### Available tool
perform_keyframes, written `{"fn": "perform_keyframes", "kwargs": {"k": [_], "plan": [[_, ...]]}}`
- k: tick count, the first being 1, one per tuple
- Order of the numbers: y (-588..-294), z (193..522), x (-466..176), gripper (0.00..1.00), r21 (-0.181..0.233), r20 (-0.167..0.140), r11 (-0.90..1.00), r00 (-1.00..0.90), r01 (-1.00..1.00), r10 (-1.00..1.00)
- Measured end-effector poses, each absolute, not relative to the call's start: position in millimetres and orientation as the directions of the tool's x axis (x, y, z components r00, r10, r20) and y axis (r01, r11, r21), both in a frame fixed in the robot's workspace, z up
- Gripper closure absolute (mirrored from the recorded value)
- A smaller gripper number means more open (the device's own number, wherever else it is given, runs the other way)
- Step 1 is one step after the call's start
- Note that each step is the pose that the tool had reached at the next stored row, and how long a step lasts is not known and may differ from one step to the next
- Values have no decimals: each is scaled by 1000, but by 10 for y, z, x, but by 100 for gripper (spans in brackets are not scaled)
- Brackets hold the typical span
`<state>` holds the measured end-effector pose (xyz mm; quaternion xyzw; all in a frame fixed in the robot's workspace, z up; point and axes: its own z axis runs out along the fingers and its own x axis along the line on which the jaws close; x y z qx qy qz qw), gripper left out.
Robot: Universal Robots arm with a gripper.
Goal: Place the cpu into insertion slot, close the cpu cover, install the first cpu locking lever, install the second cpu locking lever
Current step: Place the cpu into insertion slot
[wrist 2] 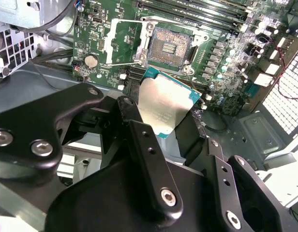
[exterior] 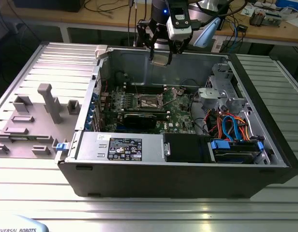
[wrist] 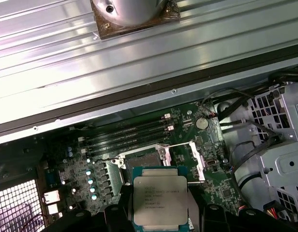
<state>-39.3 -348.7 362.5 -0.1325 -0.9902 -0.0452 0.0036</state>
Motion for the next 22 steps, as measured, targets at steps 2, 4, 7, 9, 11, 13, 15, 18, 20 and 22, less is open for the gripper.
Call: {"fn": "perform_keyframes", "kwargs": {"k": [2, 4, 7, 9, 11, 13, 15, 18, 20, 22], "plan": [[-3487, 3625, -393, 46, 89, 19, 961, -965, 263, 262], [-3487, 3625, -393, 46, 89, 19, 961, -965, 263, 262], [-3486, 3625, -393, 46, 89, 19, 958, -962, 272, 271], [-3486, 3624, -393, 46, 89, 19, 956, -960, 278, 278], [-3487, 3625, -393, 46, 89, 19, 955, -959, 284, 283], [-3487, 3624, -393, 46, 89, 19, 951, -956, 295, 294], [-3486, 3624, -392, 46, 89, 19, 947, -951, 308, 307], [-3486, 3625, -391, 46, 88, 19, 939, -943, 334, 333], [-3485, 3625, -390, 46, 88, 19, 932, -936, 352, 352], [-3485, 3624, -388, 46, 88, 19, 924, -928, 372, 372]]}}
